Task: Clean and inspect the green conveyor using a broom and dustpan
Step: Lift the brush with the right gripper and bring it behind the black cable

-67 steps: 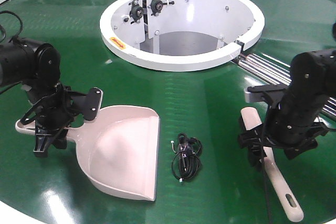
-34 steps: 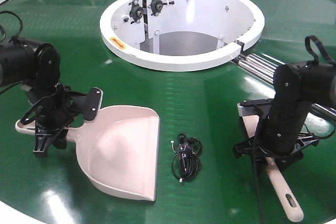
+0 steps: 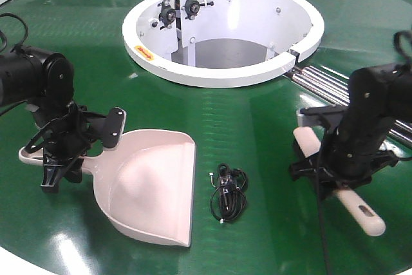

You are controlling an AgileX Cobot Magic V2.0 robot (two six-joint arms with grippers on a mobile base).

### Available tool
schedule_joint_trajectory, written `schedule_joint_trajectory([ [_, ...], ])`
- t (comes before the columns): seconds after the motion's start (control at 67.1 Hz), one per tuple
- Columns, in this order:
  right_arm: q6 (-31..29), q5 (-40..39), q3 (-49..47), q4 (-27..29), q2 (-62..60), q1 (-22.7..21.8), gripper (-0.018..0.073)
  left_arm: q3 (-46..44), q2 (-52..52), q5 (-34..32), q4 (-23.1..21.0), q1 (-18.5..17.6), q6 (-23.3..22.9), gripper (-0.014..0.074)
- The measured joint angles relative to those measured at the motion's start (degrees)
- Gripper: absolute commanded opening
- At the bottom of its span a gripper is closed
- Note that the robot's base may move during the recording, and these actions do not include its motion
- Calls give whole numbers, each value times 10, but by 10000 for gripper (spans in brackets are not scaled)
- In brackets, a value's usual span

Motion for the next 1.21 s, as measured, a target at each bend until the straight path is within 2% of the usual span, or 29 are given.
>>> schedule_joint_trajectory([
  [0.179, 4, 12, 0, 0, -63, 1, -5, 0, 0, 0, 0, 0, 0, -7],
  [0.343, 13, 20, 29, 0, -117, 19, -5, 0, 0, 0, 0, 0, 0, -7],
  [0.685, 84, 0, 135, 5, -198, 113, -5, 0, 0, 0, 0, 0, 0, -7],
  [0.923, 110, 0, 138, 17, -168, 148, -5, 0, 0, 0, 0, 0, 0, -7],
  [1.206, 122, -14, 99, 32, -81, 154, -5, 0, 0, 0, 0, 0, 0, -7],
])
